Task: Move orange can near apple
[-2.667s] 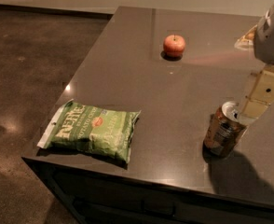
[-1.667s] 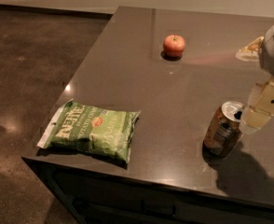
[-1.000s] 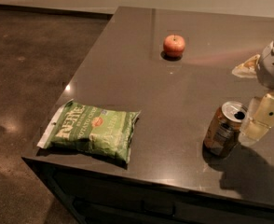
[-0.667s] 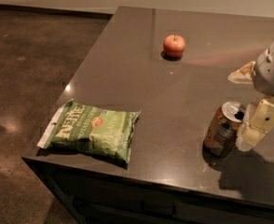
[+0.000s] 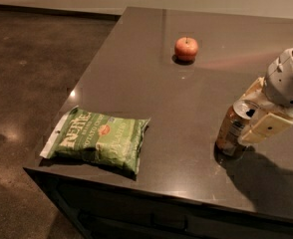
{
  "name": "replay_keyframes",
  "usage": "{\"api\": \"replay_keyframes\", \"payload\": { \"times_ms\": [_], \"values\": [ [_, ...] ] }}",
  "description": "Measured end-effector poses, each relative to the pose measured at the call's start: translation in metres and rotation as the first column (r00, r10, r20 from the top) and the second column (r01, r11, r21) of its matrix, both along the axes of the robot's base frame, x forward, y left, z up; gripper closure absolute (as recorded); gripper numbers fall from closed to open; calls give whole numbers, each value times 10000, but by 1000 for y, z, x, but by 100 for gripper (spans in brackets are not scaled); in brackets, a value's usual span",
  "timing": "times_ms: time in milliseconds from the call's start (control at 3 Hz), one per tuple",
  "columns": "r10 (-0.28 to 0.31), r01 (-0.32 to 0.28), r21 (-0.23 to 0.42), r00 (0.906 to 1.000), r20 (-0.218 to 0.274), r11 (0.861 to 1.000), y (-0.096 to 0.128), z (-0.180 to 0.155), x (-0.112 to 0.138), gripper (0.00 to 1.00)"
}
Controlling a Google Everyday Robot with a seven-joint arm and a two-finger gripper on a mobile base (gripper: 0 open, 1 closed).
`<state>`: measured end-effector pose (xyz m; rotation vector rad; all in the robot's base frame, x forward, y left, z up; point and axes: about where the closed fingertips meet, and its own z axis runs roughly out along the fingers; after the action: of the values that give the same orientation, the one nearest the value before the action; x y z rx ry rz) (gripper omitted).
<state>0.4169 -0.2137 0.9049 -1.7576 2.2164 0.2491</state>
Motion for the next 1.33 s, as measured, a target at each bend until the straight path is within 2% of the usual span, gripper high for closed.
{"api": "replay_keyframes", "payload": {
  "times_ms": [333, 667, 1000, 1333],
  "values": [
    [148, -147, -47, 9993, 348, 9999, 16, 20, 7, 69],
    [-272, 290, -286, 9977, 624, 9992, 30, 44, 46, 98],
    [-770, 812, -489, 9936, 824, 9955, 38, 61, 87, 100],
    [-1667, 1779, -960, 9794, 1140, 9794, 29, 73, 150, 100]
  ]
}}
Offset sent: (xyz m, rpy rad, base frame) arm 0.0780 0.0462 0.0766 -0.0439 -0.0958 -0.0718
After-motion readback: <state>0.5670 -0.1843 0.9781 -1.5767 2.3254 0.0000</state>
